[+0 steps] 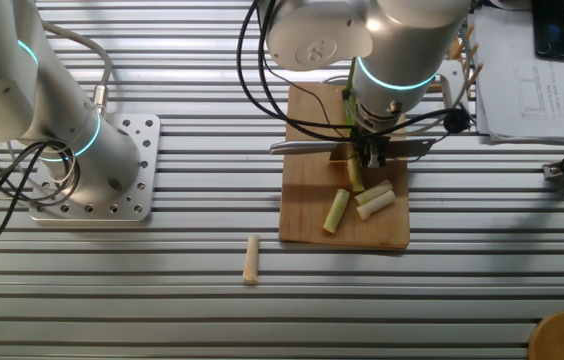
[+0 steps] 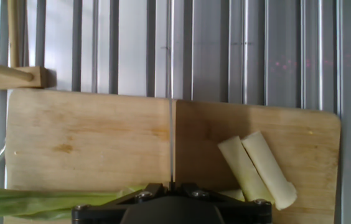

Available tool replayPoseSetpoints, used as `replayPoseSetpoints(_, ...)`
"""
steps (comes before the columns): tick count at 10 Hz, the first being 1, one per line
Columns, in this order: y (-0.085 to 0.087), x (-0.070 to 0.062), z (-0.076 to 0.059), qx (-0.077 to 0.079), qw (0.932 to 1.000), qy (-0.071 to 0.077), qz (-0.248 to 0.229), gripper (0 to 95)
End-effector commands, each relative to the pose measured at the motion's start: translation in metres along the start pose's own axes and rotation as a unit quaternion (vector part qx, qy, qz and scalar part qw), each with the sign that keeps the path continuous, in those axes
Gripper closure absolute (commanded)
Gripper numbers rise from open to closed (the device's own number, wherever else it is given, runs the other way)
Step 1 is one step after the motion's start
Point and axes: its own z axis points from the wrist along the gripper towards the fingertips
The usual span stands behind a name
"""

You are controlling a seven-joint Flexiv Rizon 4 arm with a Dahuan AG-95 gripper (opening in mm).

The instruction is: Chop the scallions

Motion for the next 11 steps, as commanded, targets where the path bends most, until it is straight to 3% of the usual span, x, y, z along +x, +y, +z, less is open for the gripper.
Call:
replayPoseSetpoints(1, 0.0003, 0.0008, -0.0017, -0.001, 1.0, 0.003, 0.0, 95.0)
replayPoseSetpoints(4, 0.0004, 0.0008, -0.0016, 0.002, 1.0, 0.002, -0.001, 95.0)
replayPoseSetpoints(8, 0.0018, 0.0009, -0.0005, 0.005, 0.9998, 0.018, 0.001, 95.0)
replayPoseSetpoints(10, 0.0018, 0.0009, -0.0005, 0.007, 0.9989, 0.047, 0.001, 95.0)
replayPoseSetpoints(11, 0.0018, 0.0009, -0.0005, 0.009, 0.9986, 0.052, -0.003, 95.0)
